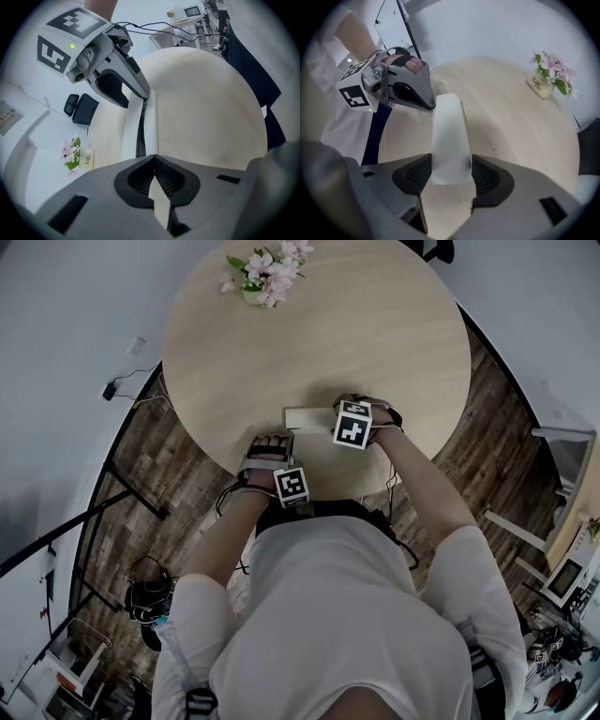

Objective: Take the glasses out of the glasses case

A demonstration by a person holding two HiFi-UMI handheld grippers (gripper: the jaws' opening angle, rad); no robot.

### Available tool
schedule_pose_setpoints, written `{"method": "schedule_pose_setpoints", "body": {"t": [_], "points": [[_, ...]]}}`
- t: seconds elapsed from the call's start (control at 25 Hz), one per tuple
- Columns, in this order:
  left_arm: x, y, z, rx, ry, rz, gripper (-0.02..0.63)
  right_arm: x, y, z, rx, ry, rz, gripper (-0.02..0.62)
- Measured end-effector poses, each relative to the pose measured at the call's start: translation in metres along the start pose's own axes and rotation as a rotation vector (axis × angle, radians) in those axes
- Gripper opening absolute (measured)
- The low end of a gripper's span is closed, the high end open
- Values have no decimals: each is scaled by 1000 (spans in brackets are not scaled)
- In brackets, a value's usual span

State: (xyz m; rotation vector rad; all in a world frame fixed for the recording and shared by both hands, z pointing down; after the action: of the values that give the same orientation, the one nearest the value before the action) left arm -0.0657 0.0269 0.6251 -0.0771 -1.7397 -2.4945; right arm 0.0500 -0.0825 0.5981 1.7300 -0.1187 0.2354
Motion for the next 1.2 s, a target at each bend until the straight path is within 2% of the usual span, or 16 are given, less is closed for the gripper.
{"method": "schedule_pose_setpoints", "body": {"t": [0.4,0.76,0.88,1.0,1.08,1.2], "points": [[-1,-1,-2,19,-2,8,-3,2,-27,38,70,157,85,267],[0,-1,-2,17,6,8,-3,6,-37,49,233,211,126,251],[1,0,-1,17,4,10,-3,7,-44,43,284,215,159,217],[0,0,-1,17,5,11,-3,10,-54,33,370,247,196,130],[0,0,-1,17,7,10,-3,12,-62,25,461,256,226,41],[1,1,-2,17,8,11,-3,9,-70,11,538,235,270,17]]}}
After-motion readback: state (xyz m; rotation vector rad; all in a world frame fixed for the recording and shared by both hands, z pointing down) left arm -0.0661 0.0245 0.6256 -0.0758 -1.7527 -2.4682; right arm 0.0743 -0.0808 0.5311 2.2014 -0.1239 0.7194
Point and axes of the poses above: the fingertips, and each gripper's own axes: y forward along the fingers, z to its right, x out of its underside, the point moved 10 cm from there along -y, backward along the fingers, and after that the axes turned 14 degrees about x, right-handed, at the moved point
